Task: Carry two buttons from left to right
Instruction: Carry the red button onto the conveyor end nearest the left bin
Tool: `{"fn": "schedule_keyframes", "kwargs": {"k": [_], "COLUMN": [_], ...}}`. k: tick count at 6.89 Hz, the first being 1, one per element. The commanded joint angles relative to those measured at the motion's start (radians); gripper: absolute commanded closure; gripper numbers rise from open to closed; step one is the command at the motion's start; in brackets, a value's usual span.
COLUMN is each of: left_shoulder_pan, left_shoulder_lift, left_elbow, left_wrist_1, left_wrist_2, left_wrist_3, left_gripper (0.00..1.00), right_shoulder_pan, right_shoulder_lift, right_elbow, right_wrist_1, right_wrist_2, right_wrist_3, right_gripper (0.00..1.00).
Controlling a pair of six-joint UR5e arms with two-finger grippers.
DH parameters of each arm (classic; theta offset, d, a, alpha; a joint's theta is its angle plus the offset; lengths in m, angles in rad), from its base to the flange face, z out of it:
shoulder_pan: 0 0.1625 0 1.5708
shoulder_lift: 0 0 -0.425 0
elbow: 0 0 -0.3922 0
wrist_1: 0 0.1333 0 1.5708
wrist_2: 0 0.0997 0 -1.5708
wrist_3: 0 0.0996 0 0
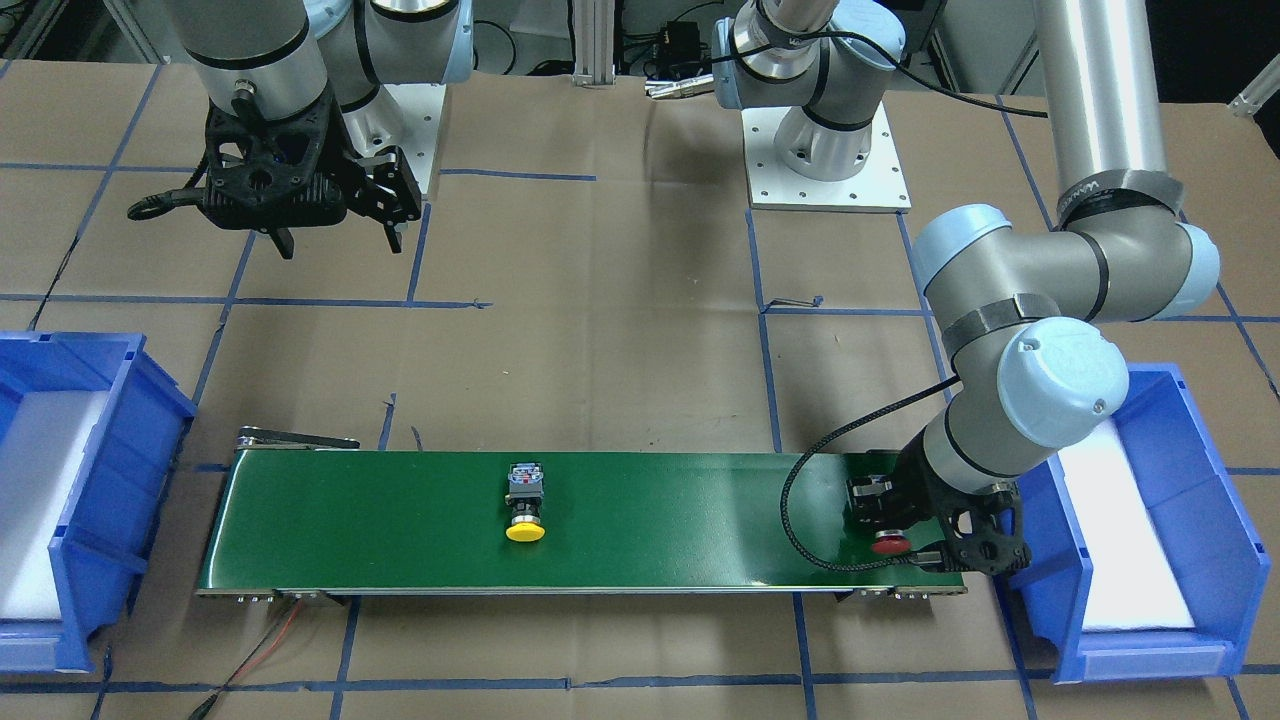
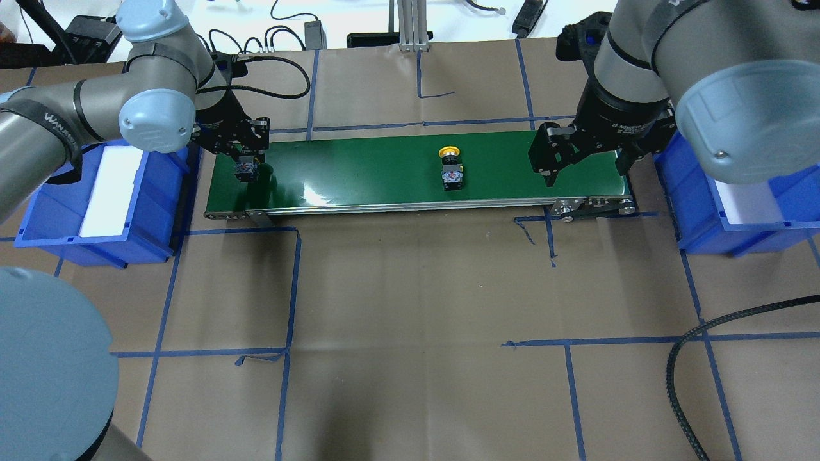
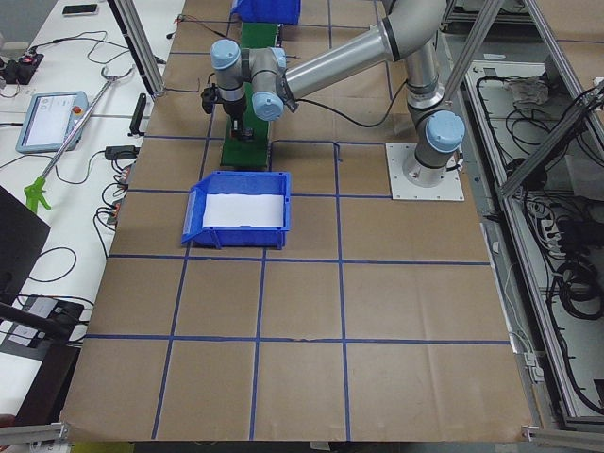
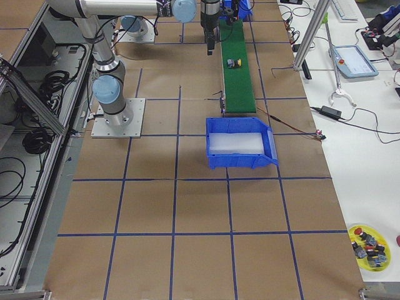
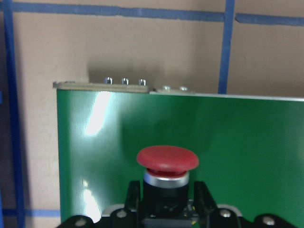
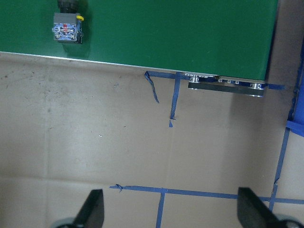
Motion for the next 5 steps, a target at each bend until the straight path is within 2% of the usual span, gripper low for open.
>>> {"fn": "schedule_keyframes", "kwargs": {"k": [1,2,5], "left_shoulder_pan": [0.000,0.000,0.000], "left_shoulder_lift": [-0.002,0.000,0.038], "left_elbow": [-0.007,-0.009,0.031], "left_wrist_1": [0.012,0.013,-0.019], "left_wrist_2": [0.000,-0.004,0.002], "left_wrist_3": [0.002,-0.004,-0.007], "left_gripper": [0.60,0.01,0.00], "right_shoulder_pan": [0.000,0.000,0.003], "right_shoulder_lift": [0.000,0.002,-0.010], "right_elbow": [-0.001,0.002,-0.002], "right_wrist_1": [-0.002,0.001,-0.002], "right_wrist_2": [0.002,0.002,0.004], "right_wrist_3": [0.001,0.000,0.005], "right_gripper": [0.00,0.00,0.00]}}
